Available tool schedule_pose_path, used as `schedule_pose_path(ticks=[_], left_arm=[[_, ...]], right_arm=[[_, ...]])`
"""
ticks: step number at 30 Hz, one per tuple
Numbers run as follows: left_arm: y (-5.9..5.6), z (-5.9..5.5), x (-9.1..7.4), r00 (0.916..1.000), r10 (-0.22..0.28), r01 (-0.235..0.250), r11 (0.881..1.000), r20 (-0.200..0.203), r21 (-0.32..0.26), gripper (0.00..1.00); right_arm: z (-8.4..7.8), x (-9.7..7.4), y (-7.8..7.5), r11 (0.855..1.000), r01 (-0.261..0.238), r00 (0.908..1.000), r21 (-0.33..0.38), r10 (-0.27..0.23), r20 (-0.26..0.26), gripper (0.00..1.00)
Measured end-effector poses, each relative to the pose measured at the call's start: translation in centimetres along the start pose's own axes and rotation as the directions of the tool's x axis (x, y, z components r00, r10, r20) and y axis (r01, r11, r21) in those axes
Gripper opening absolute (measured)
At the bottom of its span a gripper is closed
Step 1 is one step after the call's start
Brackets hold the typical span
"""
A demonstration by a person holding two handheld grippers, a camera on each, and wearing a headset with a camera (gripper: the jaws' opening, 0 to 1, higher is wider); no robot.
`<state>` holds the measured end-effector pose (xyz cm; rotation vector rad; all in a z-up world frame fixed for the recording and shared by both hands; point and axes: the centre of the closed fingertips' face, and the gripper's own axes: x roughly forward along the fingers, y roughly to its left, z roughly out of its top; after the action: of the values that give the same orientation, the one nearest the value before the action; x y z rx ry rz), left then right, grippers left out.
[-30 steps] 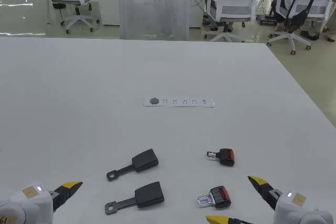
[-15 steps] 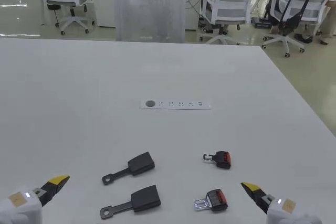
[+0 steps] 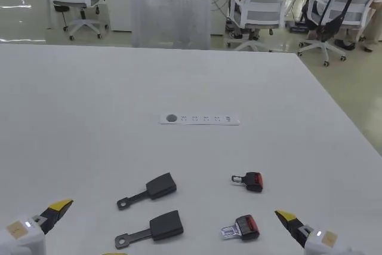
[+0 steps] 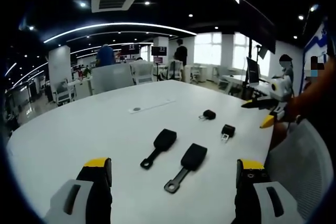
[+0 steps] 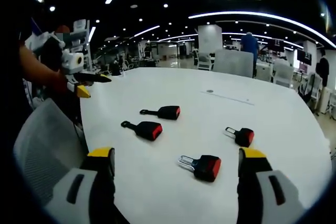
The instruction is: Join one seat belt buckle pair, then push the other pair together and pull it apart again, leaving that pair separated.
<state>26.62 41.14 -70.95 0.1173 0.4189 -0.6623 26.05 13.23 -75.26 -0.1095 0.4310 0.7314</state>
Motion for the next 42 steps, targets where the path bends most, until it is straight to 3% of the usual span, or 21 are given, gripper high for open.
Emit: schedule_pose_path(ticks=[13,16,21,23,27,29,32,35,42], left_arm=[[0.3,-0.1,-0.4,0.9999,0.014,-0.014,1.0,0.005,-0.005,1.0],[0.3,-0.3,-0.4,0.9999,0.012,-0.012,1.0,0.0,-0.009,1.0],[0.6,-0.4,-0.3,0.9999,0.01,-0.011,1.0,-0.004,-0.013,1.0],[0.6,-0.5,-0.3,0.9999,0.004,-0.005,1.0,-0.01,-0.017,1.0],[0.2,-1.2,0.0,0.9975,-0.047,0.045,0.998,-0.053,-0.05,1.0],[0.0,-1.3,0.0,0.9962,-0.066,0.063,0.997,-0.056,-0.051,1.0],[-0.3,-1.0,0.0,0.9959,-0.078,0.076,0.996,-0.047,-0.046,1.0],[-0.4,-0.7,0.0,0.9962,-0.076,0.074,0.996,-0.042,-0.044,1.0],[-0.5,-0.2,0.2,0.9976,-0.062,0.061,0.998,-0.029,-0.032,1.0]], right_arm=[[0.1,-0.2,-0.3,0.999,0.017,0.9996,-0.04,-0.016,0.022,1.0],[0.8,-0.1,-0.2,1.0,0.009,0.9984,-0.024,-0.008,0.056,1.0],[0.8,0.1,-0.2,1.0,0.005,0.9987,-0.022,-0.003,0.051,1.0],[0.3,0.2,-0.2,1.0,-0.009,0.9997,-0.012,0.009,0.024,1.0],[-0.3,0.3,-0.3,0.999,-0.046,0.9988,0.002,0.046,-0.014,0.99],[-0.1,0.2,-0.7,0.999,-0.034,0.9994,-0.039,0.034,-0.01,0.99],[0.6,0.2,-0.2,0.993,-0.07,0.9974,-0.092,0.071,0.011,1.0],[0.4,0.4,0.1,0.984,-0.101,0.9949,-0.15,0.098,-0.023,1.0],[0.7,0.8,-0.2,0.991,-0.085,0.9963,-0.105,0.086,0.003,0.99]])
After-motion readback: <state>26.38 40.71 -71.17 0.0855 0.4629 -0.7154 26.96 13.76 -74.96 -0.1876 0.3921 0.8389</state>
